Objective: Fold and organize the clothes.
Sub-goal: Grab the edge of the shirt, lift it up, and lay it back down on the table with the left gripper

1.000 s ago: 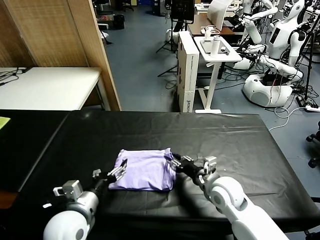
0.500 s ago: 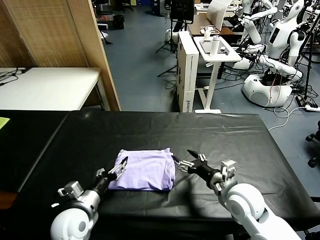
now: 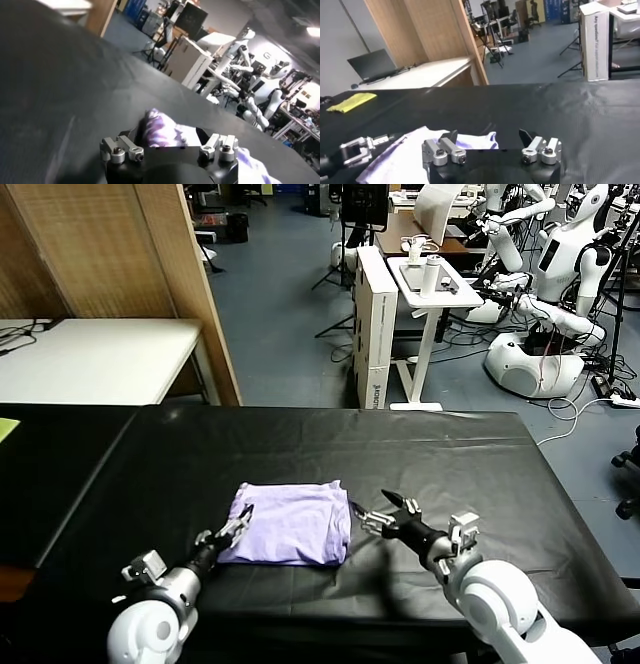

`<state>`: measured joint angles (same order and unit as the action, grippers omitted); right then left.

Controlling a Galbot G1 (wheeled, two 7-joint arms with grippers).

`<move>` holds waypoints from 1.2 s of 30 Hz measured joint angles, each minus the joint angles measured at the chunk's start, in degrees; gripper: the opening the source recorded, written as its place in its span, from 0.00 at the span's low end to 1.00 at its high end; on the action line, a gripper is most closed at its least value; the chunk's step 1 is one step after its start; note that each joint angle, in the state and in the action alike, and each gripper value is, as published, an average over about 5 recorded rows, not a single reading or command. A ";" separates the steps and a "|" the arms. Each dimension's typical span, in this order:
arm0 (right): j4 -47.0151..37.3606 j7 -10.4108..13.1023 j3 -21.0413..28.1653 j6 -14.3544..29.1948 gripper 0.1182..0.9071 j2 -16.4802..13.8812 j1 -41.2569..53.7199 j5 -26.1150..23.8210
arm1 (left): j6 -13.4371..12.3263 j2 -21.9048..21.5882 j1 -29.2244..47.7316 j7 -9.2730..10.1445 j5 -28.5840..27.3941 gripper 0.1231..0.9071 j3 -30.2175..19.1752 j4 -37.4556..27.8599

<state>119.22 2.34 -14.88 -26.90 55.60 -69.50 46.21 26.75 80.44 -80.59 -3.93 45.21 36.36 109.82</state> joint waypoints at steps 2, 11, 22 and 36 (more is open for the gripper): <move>-0.07 0.05 0.03 0.00 1.00 0.08 -0.03 -0.09 | 0.15 0.04 0.06 0.02 0.56 1.00 0.03 -0.18; -0.41 0.15 0.37 -0.01 1.00 0.74 -0.29 -0.76 | 1.25 0.03 0.37 0.25 4.45 0.76 0.71 -0.58; -0.65 0.44 0.27 0.16 1.00 1.46 -0.88 -2.22 | 1.62 -1.28 -0.57 1.81 4.22 0.08 1.98 0.99; -2.41 1.10 1.12 0.65 1.00 4.18 -1.45 -5.08 | -2.09 -19.48 -7.34 1.21 -2.51 0.08 13.84 7.39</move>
<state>116.81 3.44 -13.76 -26.25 59.77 -70.96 41.13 24.66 60.96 -87.93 -2.72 42.70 50.19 117.21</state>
